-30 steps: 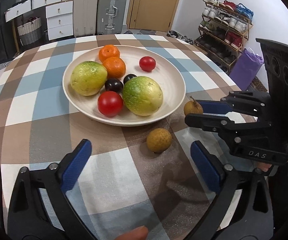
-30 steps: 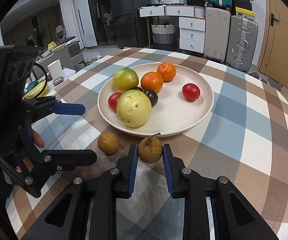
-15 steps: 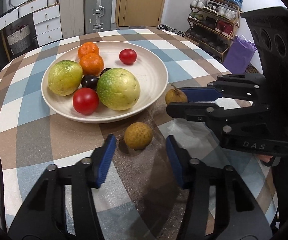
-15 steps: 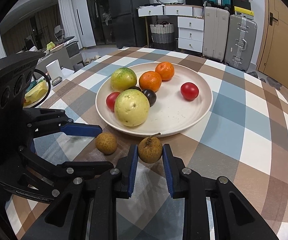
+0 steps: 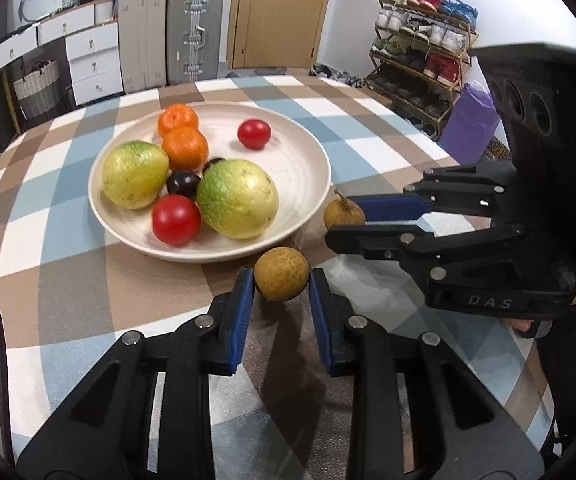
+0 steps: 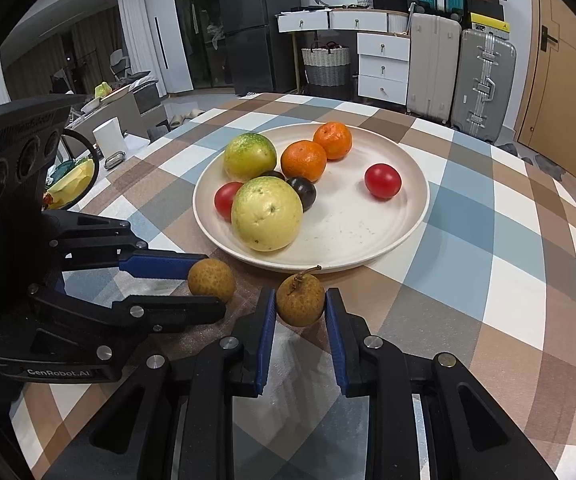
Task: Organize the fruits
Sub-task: 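Lower both brown fruits into the white plate and open both tools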
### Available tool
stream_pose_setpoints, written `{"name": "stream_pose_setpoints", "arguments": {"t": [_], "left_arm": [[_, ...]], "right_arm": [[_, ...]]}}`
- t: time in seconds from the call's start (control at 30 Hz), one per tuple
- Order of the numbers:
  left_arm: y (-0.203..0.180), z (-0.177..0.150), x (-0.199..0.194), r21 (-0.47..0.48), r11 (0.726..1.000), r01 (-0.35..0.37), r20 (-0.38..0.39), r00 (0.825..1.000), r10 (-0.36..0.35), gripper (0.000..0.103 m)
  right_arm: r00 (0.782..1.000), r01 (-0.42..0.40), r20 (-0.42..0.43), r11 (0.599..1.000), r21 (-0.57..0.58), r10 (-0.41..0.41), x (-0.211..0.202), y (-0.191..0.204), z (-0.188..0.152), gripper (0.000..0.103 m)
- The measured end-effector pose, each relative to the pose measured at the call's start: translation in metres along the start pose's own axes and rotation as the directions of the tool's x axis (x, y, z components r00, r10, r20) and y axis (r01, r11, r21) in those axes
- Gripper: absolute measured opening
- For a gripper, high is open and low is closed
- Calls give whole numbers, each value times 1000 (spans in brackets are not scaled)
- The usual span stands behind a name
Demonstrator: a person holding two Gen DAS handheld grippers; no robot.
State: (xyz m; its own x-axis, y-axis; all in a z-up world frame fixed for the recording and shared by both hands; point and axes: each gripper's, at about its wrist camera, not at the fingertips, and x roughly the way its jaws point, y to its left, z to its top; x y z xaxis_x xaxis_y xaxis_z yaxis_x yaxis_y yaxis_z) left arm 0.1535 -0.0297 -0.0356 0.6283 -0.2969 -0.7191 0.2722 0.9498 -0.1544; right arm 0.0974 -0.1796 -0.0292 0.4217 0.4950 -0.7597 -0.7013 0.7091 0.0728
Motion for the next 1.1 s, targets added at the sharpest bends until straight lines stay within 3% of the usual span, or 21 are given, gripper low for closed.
{"name": "stream_pose_setpoints", "arguments": {"t": [0.47, 0.77, 1.1], "left_arm": [[23, 9, -39, -98, 995, 5, 164, 986, 11, 25], [31, 9, -40, -145, 987, -69, 171, 981, 94, 25], [30, 11, -27, -135, 981, -137, 162, 974, 158, 26]], "right_arm": [[992, -1, 125, 998, 61, -7, -21, -10, 8, 26], [980, 70, 174, 984, 161, -98, -24, -23, 12, 26], [983, 73, 154, 984, 161, -98, -9, -19, 20, 26]]}}
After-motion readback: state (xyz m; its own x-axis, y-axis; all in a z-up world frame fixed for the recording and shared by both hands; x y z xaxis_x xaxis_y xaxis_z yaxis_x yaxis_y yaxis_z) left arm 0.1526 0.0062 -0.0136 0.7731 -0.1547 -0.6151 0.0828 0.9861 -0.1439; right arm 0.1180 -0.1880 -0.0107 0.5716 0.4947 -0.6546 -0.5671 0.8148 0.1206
